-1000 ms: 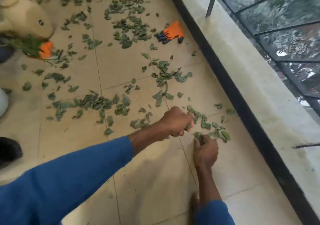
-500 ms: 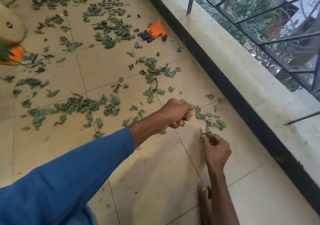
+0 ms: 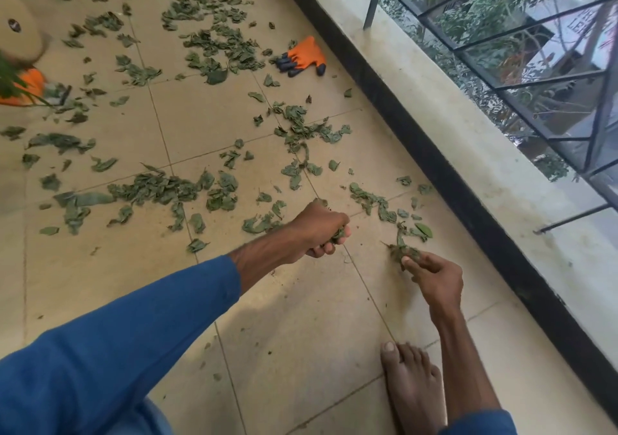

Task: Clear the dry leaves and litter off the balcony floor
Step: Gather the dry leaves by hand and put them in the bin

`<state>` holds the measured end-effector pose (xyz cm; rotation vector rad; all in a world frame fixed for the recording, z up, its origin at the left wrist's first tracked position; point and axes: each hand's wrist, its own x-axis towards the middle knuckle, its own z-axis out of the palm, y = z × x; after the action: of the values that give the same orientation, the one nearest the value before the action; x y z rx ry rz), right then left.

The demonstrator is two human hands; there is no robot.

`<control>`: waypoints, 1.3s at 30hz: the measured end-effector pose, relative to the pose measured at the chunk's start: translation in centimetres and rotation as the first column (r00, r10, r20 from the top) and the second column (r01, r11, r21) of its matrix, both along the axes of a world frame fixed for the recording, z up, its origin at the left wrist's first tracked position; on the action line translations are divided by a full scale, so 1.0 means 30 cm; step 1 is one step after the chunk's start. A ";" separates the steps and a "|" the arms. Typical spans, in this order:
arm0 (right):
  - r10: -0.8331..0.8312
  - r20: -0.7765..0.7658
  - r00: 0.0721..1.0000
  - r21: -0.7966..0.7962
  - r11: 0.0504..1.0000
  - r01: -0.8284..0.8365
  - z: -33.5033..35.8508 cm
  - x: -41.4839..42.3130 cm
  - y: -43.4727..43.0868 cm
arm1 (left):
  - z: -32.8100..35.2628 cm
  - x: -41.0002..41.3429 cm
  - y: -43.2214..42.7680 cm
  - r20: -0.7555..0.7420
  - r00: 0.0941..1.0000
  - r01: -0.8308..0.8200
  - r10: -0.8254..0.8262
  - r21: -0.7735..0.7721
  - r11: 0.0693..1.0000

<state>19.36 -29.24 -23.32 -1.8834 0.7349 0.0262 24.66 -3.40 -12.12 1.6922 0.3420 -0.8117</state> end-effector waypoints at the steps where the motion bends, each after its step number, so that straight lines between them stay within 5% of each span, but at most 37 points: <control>1: -0.014 0.000 1.000 0.003 1.000 0.014 0.003 -0.003 -0.004 | -0.002 -0.001 0.004 -0.001 1.000 0.000 0.000 -0.002 1.000; 11: -0.030 -0.017 0.999 0.090 0.995 0.031 0.026 -0.030 -0.047 | 0.012 0.012 -0.018 0.020 1.000 0.021 -0.020 -0.024 0.999; 16: -0.040 -0.017 0.999 -0.157 0.987 0.037 0.029 -0.014 -0.044 | 0.008 0.014 -0.018 0.016 0.999 0.039 -0.038 -0.023 0.999; 27: 0.287 -0.168 0.943 -0.219 0.922 -0.319 0.018 0.038 0.014 | 0.010 0.017 -0.023 -0.001 0.998 0.059 -0.060 -0.053 0.997; 33: 0.256 -0.224 0.941 -0.350 0.880 -0.322 -0.031 0.046 0.059 | 0.012 0.012 -0.006 0.006 0.998 0.060 -0.060 -0.052 0.997; 39: 0.328 -0.164 0.931 -0.255 0.897 -0.361 0.001 0.027 0.030 | 0.019 0.017 0.014 0.010 0.999 0.053 -0.052 -0.048 0.997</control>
<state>20.16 -28.34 -23.29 -2.2841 0.4902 0.2732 25.16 -2.97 -11.55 1.6652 0.2707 -0.8444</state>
